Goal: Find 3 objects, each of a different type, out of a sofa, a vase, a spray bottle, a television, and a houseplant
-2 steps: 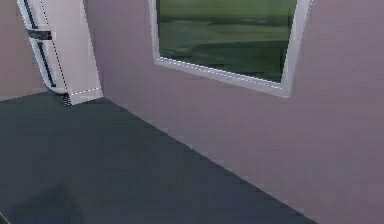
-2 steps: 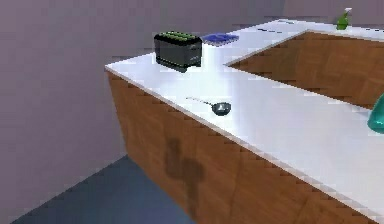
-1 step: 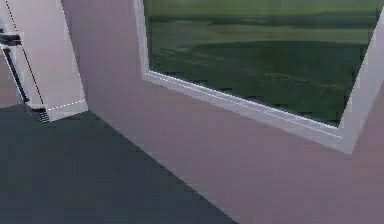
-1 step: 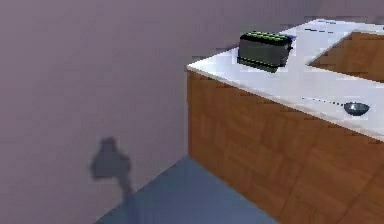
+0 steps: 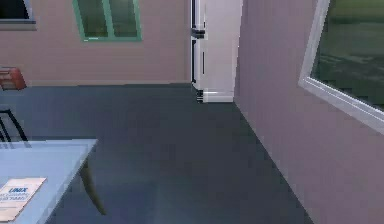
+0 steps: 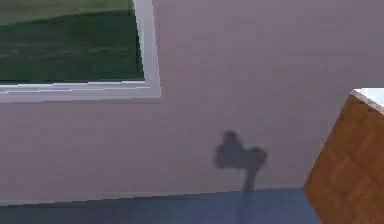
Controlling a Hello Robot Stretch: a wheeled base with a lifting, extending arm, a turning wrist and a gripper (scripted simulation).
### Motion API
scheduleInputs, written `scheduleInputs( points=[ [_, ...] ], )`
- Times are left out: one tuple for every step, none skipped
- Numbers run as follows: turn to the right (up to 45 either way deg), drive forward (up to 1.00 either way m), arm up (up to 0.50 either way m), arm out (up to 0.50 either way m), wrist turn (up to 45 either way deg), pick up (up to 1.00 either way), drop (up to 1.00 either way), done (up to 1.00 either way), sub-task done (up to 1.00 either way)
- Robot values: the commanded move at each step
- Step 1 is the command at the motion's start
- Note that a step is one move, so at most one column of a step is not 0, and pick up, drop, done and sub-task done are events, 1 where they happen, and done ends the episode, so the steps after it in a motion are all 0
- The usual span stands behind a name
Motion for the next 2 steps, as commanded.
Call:
scheduleInputs(
  points=[
    [0.0,1.0,0.0,0.0,0.0,0.0,0.0,0.0,0.0],
    [-6.0,0.0,0.0,0.0,0.0,0.0,0.0,0.0,0.0]
  ],
)
